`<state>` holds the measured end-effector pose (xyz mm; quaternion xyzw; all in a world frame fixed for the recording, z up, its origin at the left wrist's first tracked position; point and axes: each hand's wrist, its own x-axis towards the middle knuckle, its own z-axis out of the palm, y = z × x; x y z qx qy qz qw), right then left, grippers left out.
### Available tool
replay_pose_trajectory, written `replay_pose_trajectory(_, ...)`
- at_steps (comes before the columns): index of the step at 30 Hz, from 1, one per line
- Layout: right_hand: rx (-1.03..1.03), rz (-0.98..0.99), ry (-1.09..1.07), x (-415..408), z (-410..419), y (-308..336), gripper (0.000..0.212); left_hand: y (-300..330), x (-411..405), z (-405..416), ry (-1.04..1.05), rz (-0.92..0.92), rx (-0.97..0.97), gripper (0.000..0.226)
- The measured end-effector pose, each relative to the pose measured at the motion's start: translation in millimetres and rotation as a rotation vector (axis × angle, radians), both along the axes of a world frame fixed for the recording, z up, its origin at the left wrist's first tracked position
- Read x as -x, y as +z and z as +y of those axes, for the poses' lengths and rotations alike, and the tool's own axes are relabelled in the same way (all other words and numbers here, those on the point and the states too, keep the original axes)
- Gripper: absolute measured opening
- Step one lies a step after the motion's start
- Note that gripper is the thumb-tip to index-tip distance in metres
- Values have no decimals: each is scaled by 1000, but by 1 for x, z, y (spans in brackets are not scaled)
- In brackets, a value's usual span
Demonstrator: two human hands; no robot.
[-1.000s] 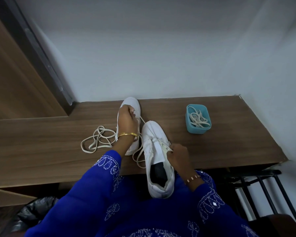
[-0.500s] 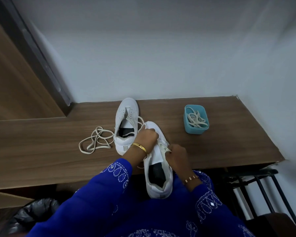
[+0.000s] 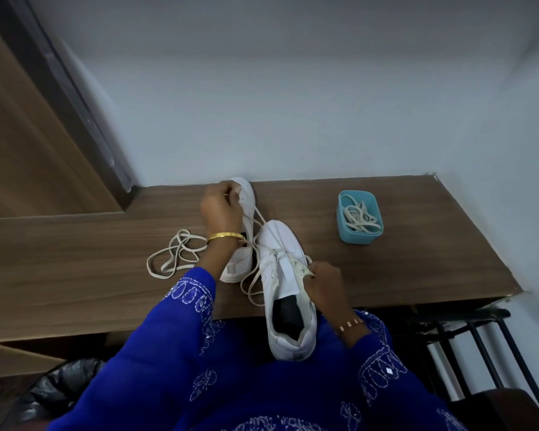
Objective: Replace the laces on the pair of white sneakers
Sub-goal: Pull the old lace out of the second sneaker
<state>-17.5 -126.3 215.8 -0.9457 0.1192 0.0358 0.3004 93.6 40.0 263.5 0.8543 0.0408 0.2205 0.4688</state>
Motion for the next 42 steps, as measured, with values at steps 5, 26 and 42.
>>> replay_pose_trajectory(5, 7, -4, 15, -1, 0, 1, 39, -9, 12, -5, -184, -40, -483, 31)
replay_pose_trajectory(26, -22, -13, -22, -2, 0, -5, 37, -27, 21, -33, -535, 241, -831, 22)
replay_pose_trajectory(42, -50, -1, -15, -3, -2, -8, 30, -3, 8, 3, -210, 326, -162, 10)
